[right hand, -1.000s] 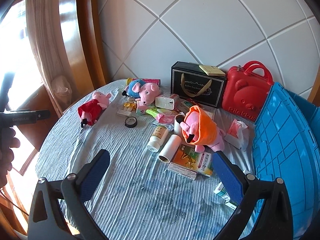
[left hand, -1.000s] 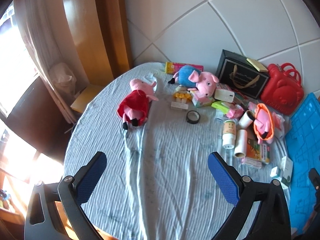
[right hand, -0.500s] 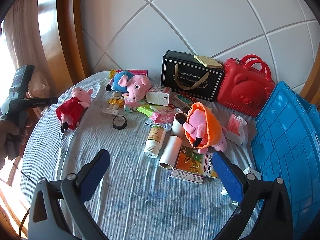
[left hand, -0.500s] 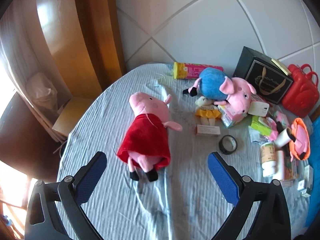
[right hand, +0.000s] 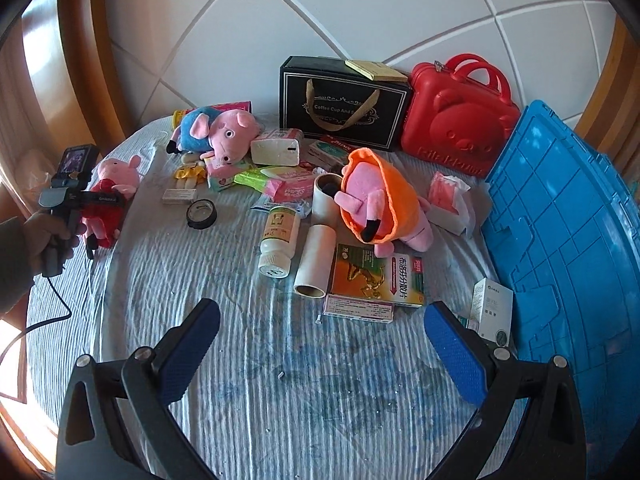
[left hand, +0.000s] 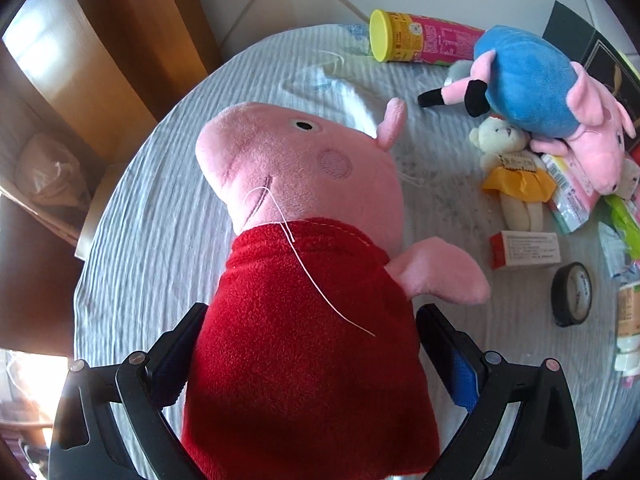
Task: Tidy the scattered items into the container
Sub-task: 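Close left tool on red-dress pig plush while right tool reaches toward orange-hooded plush, then close right tool on the orange-hooded pink pig plush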
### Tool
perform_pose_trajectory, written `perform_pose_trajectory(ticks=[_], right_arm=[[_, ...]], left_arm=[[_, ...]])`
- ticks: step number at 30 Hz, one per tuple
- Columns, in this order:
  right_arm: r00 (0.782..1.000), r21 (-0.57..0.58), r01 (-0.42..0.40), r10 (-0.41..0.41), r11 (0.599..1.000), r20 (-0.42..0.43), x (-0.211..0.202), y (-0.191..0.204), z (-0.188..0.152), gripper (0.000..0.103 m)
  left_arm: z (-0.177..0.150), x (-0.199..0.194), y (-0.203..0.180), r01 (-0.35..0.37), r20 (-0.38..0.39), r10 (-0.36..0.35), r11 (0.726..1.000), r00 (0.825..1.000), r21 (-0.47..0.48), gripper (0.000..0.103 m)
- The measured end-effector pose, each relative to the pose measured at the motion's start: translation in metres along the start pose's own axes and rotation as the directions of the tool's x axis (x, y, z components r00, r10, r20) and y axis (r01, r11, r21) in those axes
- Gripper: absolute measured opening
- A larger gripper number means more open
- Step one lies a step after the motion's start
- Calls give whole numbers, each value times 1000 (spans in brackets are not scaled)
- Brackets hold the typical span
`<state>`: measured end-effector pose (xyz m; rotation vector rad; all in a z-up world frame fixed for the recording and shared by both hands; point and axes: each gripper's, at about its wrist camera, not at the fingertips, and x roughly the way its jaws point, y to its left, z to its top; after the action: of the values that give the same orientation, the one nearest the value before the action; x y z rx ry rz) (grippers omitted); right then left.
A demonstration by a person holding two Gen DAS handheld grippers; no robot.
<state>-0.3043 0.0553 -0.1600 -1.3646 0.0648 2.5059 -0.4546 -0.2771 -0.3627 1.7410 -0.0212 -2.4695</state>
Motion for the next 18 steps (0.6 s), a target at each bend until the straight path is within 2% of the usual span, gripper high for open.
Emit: perform_pose_trajectory(ticks=[6,8,10,13,18], right_arm=[[999,-42,23,-22,999,23,40,-6,25,103],[1000,-8,20,-20,1000,21,57,-14,37,103],[999,32,21,-22,999,25,75,-23,49,103],[997,38,69,-70,997,22,102,-31,64,103],[988,-63,154,-155,986,-17,154,-33,81,103]], left_arm=[[-5,4,7,28,-24,-29,999,999,-25,81],[-6,-1,7,30,-15,-30,999,999,-27,76],[-8,-8,8,26,-5,-26,999,1000,-31,75],[-11,-20,12,34,6,-34,998,999,-59,74],[-18,-53,25,62,60,-57,995,997,-82,74]])
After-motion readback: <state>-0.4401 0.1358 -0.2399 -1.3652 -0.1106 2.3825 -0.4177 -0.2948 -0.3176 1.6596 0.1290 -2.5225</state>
